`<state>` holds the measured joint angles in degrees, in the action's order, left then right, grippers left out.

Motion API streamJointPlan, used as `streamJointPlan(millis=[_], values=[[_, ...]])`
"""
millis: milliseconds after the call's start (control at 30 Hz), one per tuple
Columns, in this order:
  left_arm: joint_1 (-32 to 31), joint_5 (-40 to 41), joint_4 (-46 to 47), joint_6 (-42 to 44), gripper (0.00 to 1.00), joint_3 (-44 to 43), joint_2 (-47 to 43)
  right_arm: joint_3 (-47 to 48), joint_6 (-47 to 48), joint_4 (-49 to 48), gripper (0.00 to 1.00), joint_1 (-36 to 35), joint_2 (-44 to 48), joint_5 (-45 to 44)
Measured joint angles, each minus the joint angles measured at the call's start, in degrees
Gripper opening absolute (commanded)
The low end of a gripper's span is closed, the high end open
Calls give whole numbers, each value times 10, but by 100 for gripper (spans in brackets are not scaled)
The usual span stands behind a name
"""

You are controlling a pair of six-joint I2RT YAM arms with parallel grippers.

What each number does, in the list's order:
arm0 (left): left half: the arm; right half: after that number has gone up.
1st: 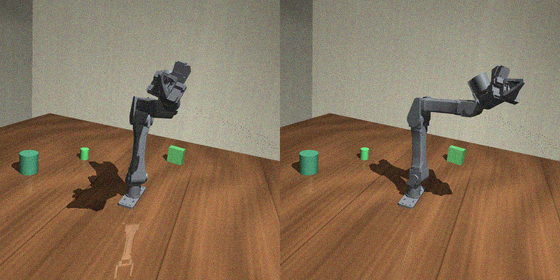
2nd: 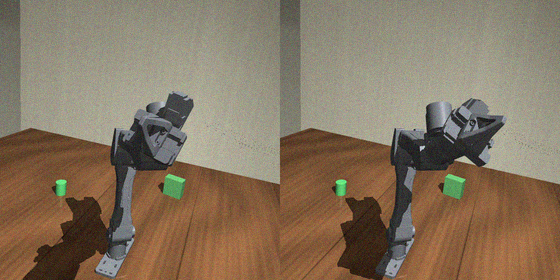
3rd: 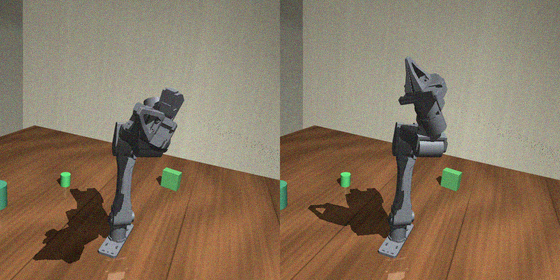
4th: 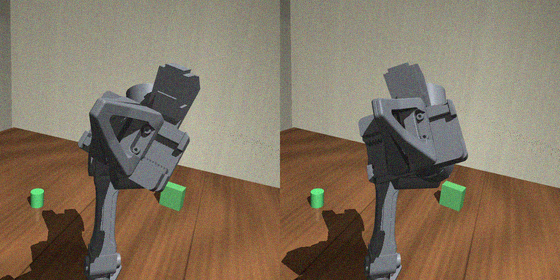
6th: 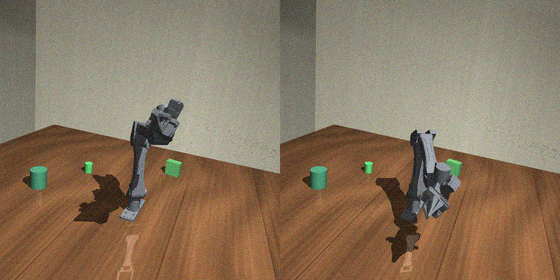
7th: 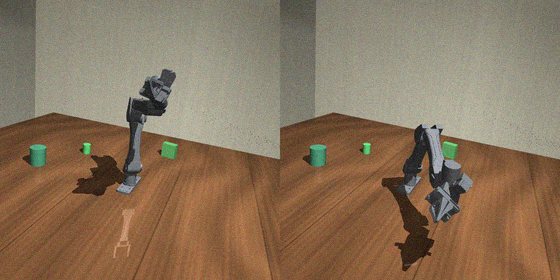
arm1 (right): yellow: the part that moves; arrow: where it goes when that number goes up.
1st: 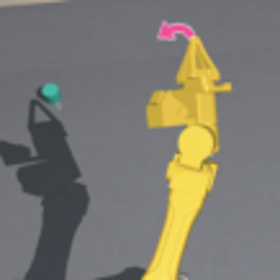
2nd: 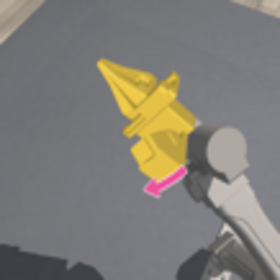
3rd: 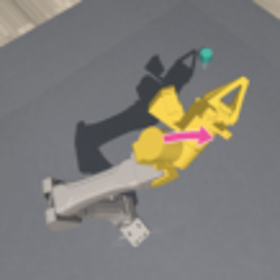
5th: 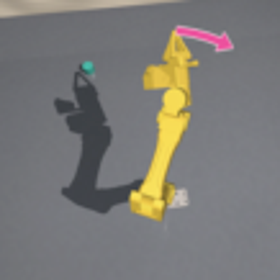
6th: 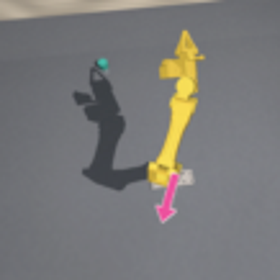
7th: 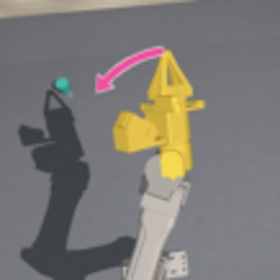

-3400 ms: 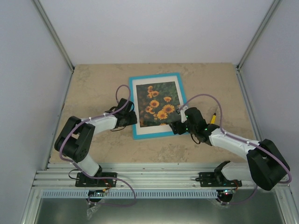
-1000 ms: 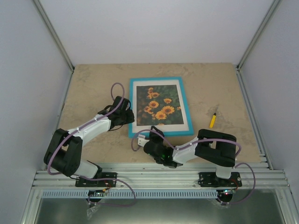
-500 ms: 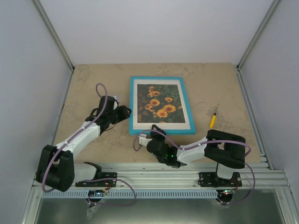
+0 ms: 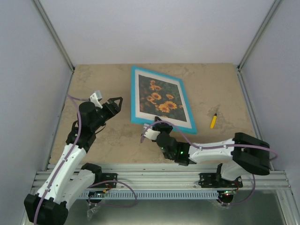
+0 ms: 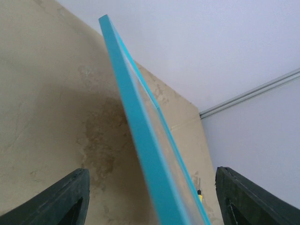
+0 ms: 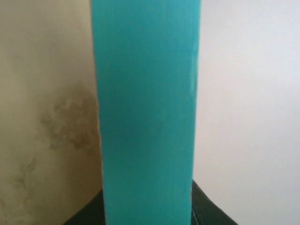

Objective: Take the photo out of the frame

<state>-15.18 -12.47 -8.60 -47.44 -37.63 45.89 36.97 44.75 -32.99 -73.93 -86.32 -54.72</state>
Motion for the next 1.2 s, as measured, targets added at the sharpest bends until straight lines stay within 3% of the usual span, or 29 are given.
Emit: streamJointPlan(millis=[167, 500, 900, 1200], values=[[0, -1, 6, -20, 79, 21, -33, 0, -52, 6, 1, 19, 67, 35], [0, -40, 73, -80, 83, 94, -17, -12, -208, -3, 0, 67, 170, 139], [-5, -67, 173, -136, 86, 172, 34, -79, -527, -49, 1, 162, 214, 206], [-37, -73, 247, -162, 88, 195, 113, -94, -783, -49, 1, 169, 186, 191]])
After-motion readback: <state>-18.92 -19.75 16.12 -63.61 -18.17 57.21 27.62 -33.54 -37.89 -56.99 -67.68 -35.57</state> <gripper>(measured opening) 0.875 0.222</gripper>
